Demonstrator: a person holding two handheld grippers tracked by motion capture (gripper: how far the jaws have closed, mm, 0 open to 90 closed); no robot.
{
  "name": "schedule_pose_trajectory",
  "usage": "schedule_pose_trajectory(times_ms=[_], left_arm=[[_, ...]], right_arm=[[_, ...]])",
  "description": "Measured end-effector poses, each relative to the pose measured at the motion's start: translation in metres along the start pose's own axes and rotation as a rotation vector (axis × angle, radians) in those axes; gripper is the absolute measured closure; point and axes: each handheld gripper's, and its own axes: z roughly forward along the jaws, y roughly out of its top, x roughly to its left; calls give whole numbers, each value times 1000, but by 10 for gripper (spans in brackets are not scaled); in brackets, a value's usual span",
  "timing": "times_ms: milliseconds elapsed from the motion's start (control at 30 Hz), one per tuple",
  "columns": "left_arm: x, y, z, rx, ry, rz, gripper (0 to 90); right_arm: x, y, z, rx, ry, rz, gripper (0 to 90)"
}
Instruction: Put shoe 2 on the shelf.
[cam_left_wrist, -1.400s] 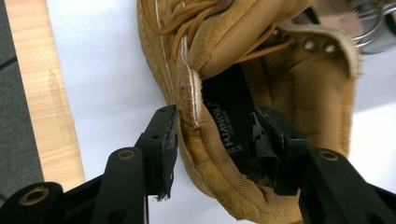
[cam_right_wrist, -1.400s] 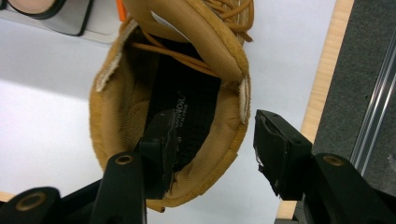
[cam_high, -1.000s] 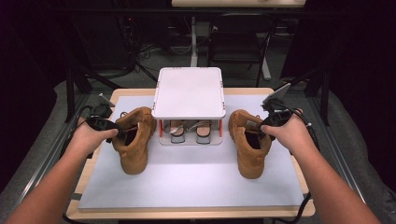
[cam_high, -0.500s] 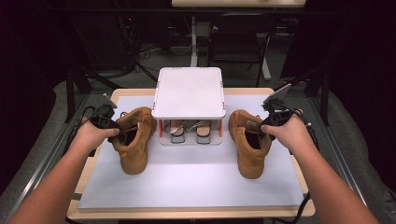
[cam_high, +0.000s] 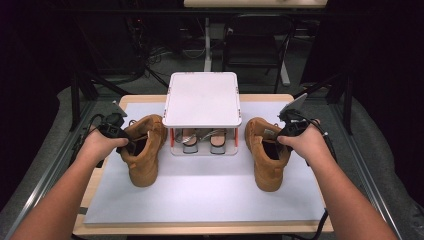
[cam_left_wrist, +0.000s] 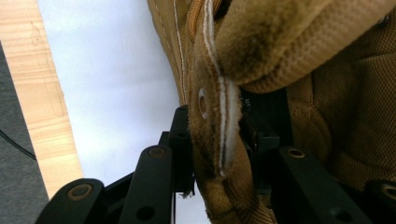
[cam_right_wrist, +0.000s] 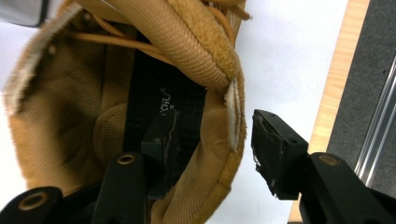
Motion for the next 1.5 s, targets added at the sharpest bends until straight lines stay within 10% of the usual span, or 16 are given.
schedule_pose_trajectory(times_ms=[600, 1500], left_arm=[[3, 2, 0, 13, -26, -30, 725], [4, 5, 3, 60, -42, -52, 735]], right_arm=[[1, 0, 32, 78, -5, 12, 580], [-3, 6, 35, 102, 30, 78, 750]])
